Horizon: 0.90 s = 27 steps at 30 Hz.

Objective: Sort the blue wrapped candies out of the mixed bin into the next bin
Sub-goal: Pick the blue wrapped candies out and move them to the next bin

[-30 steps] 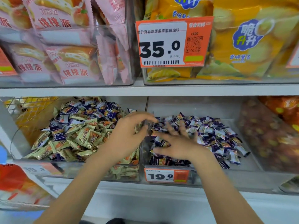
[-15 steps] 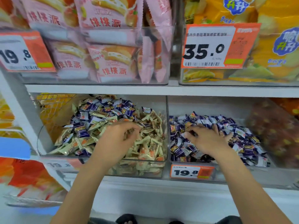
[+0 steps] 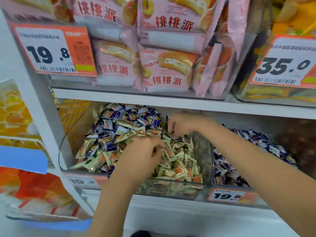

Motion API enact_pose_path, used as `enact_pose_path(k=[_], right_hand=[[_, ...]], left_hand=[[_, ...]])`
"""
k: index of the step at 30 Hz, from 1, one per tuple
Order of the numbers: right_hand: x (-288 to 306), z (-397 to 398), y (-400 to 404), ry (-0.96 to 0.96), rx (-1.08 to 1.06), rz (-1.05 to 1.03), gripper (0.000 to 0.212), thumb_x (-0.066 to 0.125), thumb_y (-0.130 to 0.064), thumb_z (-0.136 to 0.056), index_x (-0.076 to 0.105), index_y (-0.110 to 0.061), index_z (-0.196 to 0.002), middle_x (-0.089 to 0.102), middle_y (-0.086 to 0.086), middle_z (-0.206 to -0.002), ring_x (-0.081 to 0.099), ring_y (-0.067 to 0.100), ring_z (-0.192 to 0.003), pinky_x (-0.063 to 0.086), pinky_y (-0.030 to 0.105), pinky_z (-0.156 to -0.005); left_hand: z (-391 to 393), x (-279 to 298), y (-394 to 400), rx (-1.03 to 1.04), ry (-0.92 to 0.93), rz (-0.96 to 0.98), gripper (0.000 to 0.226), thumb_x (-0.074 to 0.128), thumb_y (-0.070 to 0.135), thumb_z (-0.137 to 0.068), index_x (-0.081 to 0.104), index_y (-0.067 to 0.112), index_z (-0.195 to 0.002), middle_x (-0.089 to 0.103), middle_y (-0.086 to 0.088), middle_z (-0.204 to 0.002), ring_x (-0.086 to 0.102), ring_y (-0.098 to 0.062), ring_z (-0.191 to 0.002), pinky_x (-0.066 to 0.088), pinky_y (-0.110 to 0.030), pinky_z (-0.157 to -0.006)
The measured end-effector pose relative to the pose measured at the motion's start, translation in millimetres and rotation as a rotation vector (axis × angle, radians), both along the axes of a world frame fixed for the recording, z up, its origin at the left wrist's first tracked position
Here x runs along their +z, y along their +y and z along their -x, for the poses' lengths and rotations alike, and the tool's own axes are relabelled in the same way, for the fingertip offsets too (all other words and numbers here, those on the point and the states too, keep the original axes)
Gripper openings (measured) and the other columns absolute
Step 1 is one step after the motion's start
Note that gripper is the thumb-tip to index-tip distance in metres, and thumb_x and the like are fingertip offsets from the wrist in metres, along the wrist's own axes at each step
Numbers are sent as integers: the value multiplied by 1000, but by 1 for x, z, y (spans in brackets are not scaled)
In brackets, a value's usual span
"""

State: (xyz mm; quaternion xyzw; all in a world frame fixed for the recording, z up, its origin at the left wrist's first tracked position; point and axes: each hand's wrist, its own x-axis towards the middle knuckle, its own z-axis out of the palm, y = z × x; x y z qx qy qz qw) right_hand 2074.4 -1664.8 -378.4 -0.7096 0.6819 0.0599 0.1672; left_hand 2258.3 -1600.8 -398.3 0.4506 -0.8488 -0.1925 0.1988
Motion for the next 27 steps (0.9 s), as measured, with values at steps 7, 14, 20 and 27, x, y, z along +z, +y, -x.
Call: enact_pose_path(k=[7, 14, 20, 27], right_hand=[[-29, 23, -25, -80, -64, -69, 41, 54, -15, -94, 46, -10, -134, 54, 11, -119, 61, 17, -75, 53, 25, -59], [-30, 33, -60, -107, -173, 80, 30, 36, -9, -100, 40, -19, -72, 44, 1, -76, 32, 6, -60, 30, 19, -56], [-40, 29, -72, -188, -116, -51, 37, 55, -5, -92, 43, -18, -125, 37, 10, -114, 51, 26, -88, 52, 28, -55], [-47, 29, -77, -59, -71, -93, 46, 70, -29, -83, 55, -15, -123, 49, 12, -130, 64, 28, -90, 58, 35, -68]], left_hand=[[-14, -3, -10, -18, 47, -35, 18, 54, 24, -92, 66, 28, -105, 66, 13, -99, 60, -4, -81, 52, -29, -78], [-12, -3, -10, -42, 45, -16, 21, 51, 21, -94, 65, 26, -108, 66, 12, -95, 59, -2, -77, 49, -20, -70], [-14, -4, -11, -58, 52, 4, 21, 51, 19, -94, 66, 24, -108, 68, 9, -98, 57, -2, -75, 47, -16, -68], [-12, -4, -10, -60, 39, 0, 22, 51, 18, -93, 66, 24, -108, 68, 8, -98, 61, -6, -80, 52, -25, -72]])
